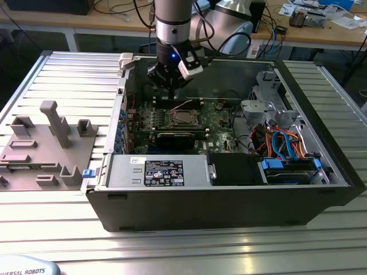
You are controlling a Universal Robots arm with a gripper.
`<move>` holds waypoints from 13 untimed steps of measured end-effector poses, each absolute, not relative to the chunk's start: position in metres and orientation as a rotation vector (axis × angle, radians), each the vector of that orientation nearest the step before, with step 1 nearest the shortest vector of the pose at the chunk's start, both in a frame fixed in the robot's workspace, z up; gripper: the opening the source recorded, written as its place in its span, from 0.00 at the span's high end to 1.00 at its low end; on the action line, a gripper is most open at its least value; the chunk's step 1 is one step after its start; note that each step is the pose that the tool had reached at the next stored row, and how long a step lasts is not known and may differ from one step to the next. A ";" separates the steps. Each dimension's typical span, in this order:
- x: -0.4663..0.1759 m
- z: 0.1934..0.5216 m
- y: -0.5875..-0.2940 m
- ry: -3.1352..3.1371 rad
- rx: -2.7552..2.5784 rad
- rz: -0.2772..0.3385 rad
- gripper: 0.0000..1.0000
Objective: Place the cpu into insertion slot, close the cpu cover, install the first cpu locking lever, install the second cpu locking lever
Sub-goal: 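Install the first cpu locking lever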
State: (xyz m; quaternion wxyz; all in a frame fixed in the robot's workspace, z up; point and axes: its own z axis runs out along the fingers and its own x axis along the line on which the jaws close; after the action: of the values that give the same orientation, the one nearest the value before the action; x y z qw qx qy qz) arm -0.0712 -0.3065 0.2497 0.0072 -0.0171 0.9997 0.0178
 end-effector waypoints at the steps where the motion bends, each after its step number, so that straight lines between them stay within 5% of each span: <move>1: -0.071 0.250 -0.306 3.126 -0.054 0.055 0.89; 13: -0.070 0.246 -0.306 3.126 -0.054 0.056 0.89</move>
State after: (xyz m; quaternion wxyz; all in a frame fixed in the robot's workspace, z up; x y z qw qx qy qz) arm -0.0703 -0.3065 0.2464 0.0072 -0.0171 0.9997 0.0178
